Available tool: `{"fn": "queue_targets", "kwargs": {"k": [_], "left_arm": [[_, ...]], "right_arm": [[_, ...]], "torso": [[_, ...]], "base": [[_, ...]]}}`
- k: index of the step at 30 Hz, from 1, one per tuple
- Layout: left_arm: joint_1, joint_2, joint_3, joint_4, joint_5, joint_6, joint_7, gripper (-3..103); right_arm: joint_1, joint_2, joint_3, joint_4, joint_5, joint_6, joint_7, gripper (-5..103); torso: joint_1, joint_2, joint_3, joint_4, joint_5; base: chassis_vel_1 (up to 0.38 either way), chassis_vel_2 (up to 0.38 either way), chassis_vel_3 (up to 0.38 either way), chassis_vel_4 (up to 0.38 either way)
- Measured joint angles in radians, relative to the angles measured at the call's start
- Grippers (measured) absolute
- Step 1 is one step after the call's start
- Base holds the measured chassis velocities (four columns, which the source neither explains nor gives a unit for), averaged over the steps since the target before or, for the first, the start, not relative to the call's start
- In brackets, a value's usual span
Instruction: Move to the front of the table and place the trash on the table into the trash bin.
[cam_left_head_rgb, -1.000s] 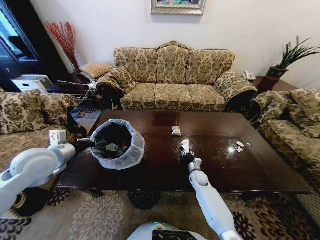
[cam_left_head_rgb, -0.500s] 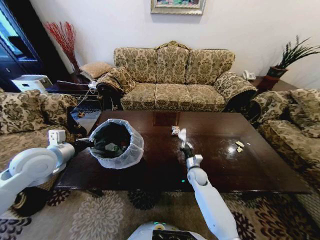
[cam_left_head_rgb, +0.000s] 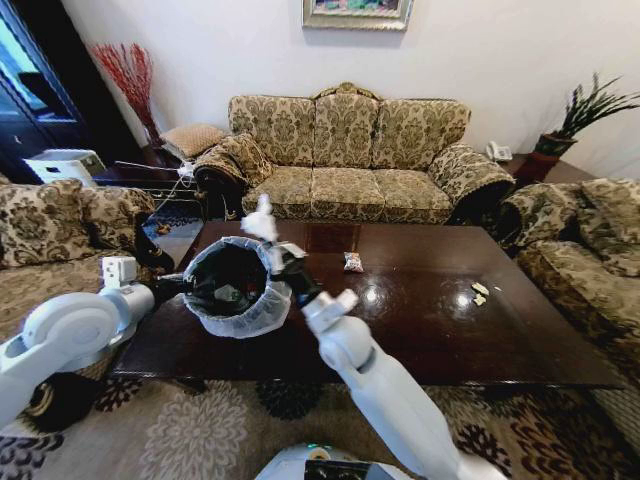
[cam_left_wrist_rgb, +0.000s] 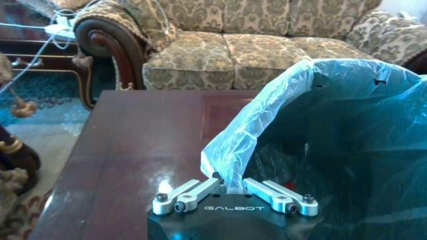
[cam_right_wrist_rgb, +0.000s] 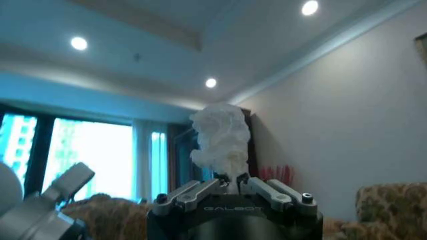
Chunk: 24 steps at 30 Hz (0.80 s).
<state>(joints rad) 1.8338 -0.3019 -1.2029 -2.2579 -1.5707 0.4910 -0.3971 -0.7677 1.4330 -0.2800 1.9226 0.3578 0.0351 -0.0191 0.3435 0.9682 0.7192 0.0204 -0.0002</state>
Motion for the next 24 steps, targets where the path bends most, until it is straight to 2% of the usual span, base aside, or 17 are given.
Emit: {"fn": "queue_targets", "kwargs": {"k": [1, 2, 3, 5, 8, 9, 11, 13, 14, 16, 19, 20, 22, 23, 24], "left_arm": [[0.0, 0.0, 0.0, 0.0, 0.0, 0.0, 0.0, 0], [0.0, -0.003, 0.0, -0.007, -0.001, 0.001, 0.0, 0], [0.0, -0.005, 0.0, -0.009, -0.001, 0.002, 0.0, 0], [0.0, -0.005, 0.0, -0.008, -0.001, 0.002, 0.0, 0], [0.0, -0.005, -0.001, 0.007, 0.001, 0.003, 0.006, 0], [0.0, -0.005, -0.001, 0.007, 0.001, 0.003, 0.006, 0], [-0.003, -0.006, -0.001, 0.015, 0.003, 0.003, 0.007, 0], [-0.003, -0.007, 0.0, 0.015, 0.004, 0.003, 0.007, 0], [-0.004, -0.012, 0.003, 0.009, 0.005, 0.003, 0.008, 0], [-0.003, -0.015, 0.004, 0.005, 0.005, 0.003, 0.008, 0], [0.001, -0.026, 0.005, 0.001, 0.01, 0.003, 0.009, 0], [0.001, -0.026, 0.005, 0.001, 0.01, 0.003, 0.009, 0], [0.002, -0.028, 0.005, 0.0, 0.011, 0.005, 0.01, 0], [0.002, -0.028, 0.005, 0.0, 0.011, 0.005, 0.01, 0], [0.002, -0.028, 0.005, -0.001, 0.012, 0.005, 0.01, 0]], "right_arm": [[0.0, 0.0, 0.0, 0.0, 0.0, 0.0, 0.0, -1], [0.006, 0.004, -0.01, -0.006, -0.009, -0.014, 0.001, 9], [0.005, 0.003, -0.014, -0.006, -0.013, -0.023, 0.002, 15], [0.002, 0.001, -0.014, -0.005, -0.015, -0.026, 0.002, 15], [-0.022, -0.017, -0.013, 0.016, -0.029, -0.026, 0.0, 31], [-0.022, -0.017, -0.013, 0.016, -0.029, -0.026, 0.0, 31], [-0.034, -0.028, -0.013, 0.023, -0.033, -0.026, -0.005, 41], [-0.035, -0.029, -0.013, 0.024, -0.034, -0.026, -0.006, 41], [-0.041, -0.033, -0.016, 0.024, -0.036, -0.026, -0.007, 52], [-0.043, -0.033, -0.016, 0.024, -0.038, -0.025, -0.007, 52], [-0.047, -0.03, -0.018, 0.022, -0.042, -0.025, -0.008, 69], [-0.047, -0.03, -0.018, 0.022, -0.042, -0.025, -0.008, 69], [-0.05, -0.029, -0.018, 0.021, -0.044, -0.024, -0.008, 80], [-0.05, -0.029, -0.018, 0.021, -0.044, -0.024, -0.008, 80], [-0.052, -0.029, -0.018, 0.021, -0.044, -0.023, -0.01, 85]], "torso": [[0.0, 0.0, 0.0, 0.0, 0.0], [0.0, 0.0, 0.0, 0.0, 0.0], [0.0, 0.0, 0.0, -0.0001, 0.0001], [0.0, 0.0, 0.0, 0.0, 0.0001], [0.0, 0.0, 0.0, -0.0001, 0.0002], [0.0, 0.0, 0.0, -0.0001, 0.0002], [0.0, 0.0, 0.0, -0.0002, 0.0002], [0.0, 0.0, 0.0, -0.0002, 0.0002], [0.0, 0.0, 0.0, -0.0002, 0.0002], [0.0, 0.0, 0.0, -0.0002, 0.0002], [0.0, 0.0, 0.0, -0.0001, 0.0002], [0.0, 0.0, 0.0, -0.0001, 0.0002], [0.0, 0.0, 0.0, -0.0001, 0.0002], [0.0, 0.0, 0.0, -0.0001, 0.0002], [0.0, 0.0, 0.0, -0.0001, 0.0001]], "base": [[0.0, 0.0, 0.0, 0.0], [0.0, 0.0, 0.0, 0.0], [0.0, 0.0, 0.0, 0.0], [0.0, 0.0, 0.0, 0.0], [0.0, 0.0, 0.0, 0.0], [0.0, 0.0, 0.0, 0.0], [0.0, 0.0, 0.0, 0.0], [0.0, 0.0, 0.0, 0.0], [0.0, 0.0, 0.0, 0.0], [0.0, 0.0, 0.0, 0.0], [0.0, 0.0, 0.0, 0.0], [0.0, 0.0, 0.0, 0.0], [0.0, 0.0, 0.0, 0.0], [0.0, 0.0, 0.0, 0.0], [0.0, 0.0, 0.0, 0.0]]}}
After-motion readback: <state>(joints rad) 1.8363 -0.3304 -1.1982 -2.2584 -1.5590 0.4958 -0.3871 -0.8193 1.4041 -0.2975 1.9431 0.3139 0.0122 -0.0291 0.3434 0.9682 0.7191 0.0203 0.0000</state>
